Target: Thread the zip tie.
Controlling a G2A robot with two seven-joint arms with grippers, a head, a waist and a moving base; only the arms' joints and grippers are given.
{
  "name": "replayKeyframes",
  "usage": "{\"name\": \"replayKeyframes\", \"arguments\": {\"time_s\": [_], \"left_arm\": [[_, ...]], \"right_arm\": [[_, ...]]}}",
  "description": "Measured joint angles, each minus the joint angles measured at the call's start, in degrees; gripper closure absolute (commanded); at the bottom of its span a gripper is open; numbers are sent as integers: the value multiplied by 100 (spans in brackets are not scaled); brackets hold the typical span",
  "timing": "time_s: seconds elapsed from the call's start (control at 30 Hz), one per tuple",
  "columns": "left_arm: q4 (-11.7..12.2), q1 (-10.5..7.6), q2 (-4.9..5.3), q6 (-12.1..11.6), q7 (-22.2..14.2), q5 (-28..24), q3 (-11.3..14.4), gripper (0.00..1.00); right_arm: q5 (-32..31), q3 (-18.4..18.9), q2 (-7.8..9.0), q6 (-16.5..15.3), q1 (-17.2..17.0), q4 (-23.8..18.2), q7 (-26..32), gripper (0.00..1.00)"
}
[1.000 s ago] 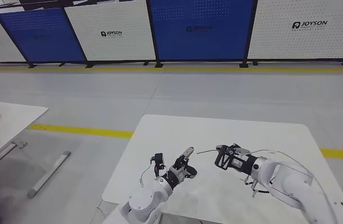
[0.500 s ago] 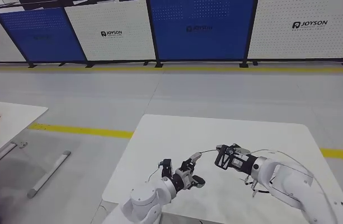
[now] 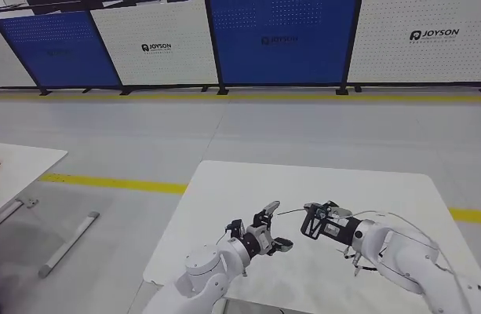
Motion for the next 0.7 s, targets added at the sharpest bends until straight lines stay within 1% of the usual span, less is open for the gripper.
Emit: {"name": "replayKeyframes", "arguments": {"time_s": [0.07, 0.13, 0.17, 0.23, 0.27, 0.37, 0.43, 0.7], "left_arm": [[-14, -90, -9, 1, 244, -246, 19, 0], [-34, -197, -9, 1, 533, -468, 44, 0], [-41, -272, -6, 1, 734, -603, 90, 0], [-6, -404, 11, 1, 1012, -793, 217, 0], [45, -520, 25, 1, 1175, -969, 304, 0], [201, -862, 62, 1, 1646, -1271, 435, 0], [221, -912, 66, 1, 1727, -1293, 451, 0], [215, -900, 65, 1, 1710, -1283, 447, 0]], "right_arm": [[-433, -47, 0, -3, -20, -84, -163, 100], [-674, -106, 11, -4, -27, -109, -398, 100], [-851, -169, 24, -4, -14, -112, -560, 100], [-1077, -274, 44, -4, 18, -110, -790, 100], [-1180, -332, 60, -4, 48, -89, -897, 100], [-1245, -452, 92, -4, 120, -49, -1024, 100], [-1238, -459, 94, -4, 127, -46, -1030, 100], [-1235, -455, 93, -4, 124, -47, -1024, 100]]}}
